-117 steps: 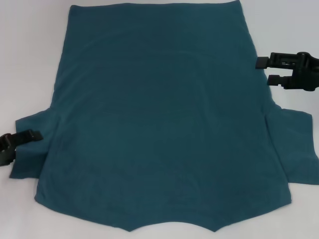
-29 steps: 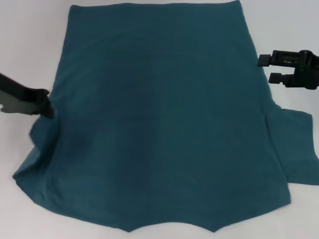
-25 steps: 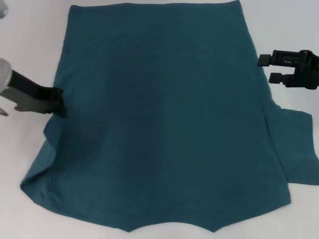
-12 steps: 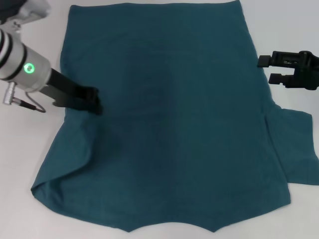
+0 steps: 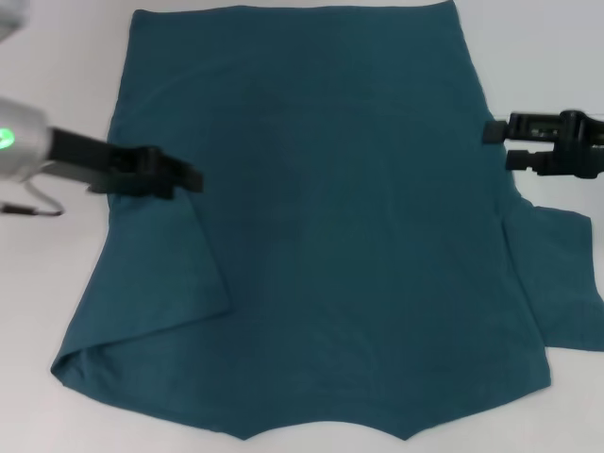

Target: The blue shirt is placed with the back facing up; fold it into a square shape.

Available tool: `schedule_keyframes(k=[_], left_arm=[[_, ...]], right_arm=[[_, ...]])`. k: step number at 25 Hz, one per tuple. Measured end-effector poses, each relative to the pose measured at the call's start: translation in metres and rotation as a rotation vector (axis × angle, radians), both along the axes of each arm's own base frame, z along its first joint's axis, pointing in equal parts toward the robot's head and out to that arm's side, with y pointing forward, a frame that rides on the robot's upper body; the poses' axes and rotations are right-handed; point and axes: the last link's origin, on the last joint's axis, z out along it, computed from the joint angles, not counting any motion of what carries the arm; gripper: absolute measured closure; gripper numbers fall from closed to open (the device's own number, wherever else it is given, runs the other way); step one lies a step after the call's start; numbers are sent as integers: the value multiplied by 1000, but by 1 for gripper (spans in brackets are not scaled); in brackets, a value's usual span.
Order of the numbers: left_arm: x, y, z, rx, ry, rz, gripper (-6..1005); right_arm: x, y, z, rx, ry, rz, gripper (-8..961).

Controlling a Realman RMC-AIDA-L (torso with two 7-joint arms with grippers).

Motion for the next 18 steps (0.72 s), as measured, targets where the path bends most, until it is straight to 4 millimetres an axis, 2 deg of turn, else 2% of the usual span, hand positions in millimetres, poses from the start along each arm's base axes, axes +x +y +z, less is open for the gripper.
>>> schedule_keyframes(k=[4,8,11,13,18], left_arm=[[-24,-27,13,-50,-161,20,514],[-35,-66,9,-146,-148,-228,346],[-43,-87,-3,-159,-107,-373,222],[-45,-93,-10,-161,-91,-409,140],[-44,-95,-16,-172,-93,-433,104]], right_arm=[[-1,-7,0,-29,-39,88,73],[6,-13,2,-30,-55,106,73],[11,-19,3,-30,-71,134,73],[12,-22,5,-33,-90,177,73],[17,-31,5,-94,-174,219,73]])
